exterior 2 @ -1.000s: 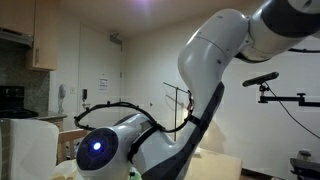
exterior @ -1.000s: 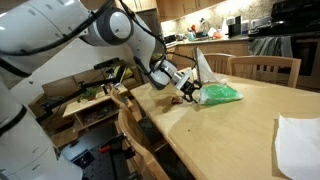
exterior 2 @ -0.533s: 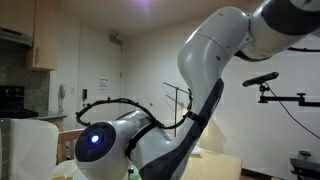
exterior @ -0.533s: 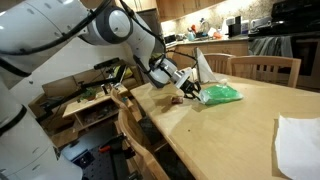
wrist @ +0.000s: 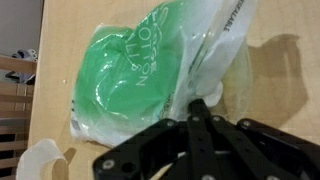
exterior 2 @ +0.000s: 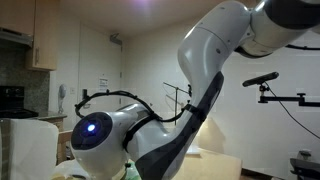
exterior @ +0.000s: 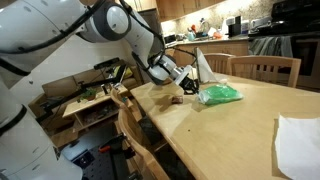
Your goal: Move the pack of marshmallows slightly to the right and put the one that's near the wallet in it
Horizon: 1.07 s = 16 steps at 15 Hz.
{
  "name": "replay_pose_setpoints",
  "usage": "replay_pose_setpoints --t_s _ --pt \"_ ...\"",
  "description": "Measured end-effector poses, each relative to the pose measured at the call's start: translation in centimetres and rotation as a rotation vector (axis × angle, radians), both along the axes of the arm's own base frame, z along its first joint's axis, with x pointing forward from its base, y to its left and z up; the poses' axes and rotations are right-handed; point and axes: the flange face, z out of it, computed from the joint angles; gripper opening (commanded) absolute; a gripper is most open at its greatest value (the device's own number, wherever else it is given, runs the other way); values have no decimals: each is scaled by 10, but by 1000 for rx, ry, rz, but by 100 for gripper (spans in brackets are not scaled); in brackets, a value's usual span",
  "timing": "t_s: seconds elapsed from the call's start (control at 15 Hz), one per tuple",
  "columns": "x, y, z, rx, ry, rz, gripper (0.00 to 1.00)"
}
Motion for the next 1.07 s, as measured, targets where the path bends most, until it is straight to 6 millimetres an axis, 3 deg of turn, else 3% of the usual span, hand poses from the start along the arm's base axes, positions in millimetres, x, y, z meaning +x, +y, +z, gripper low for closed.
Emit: replay_pose_setpoints --t_s 0.27,0.67,0.93,1.07 --pt "-7 11 4 37 23 -13 0" --pt "-37 56 4 229 142 155 0" --pt "-58 75 15 290 195 266 0" --pt "-64 74 26 325 190 294 0"
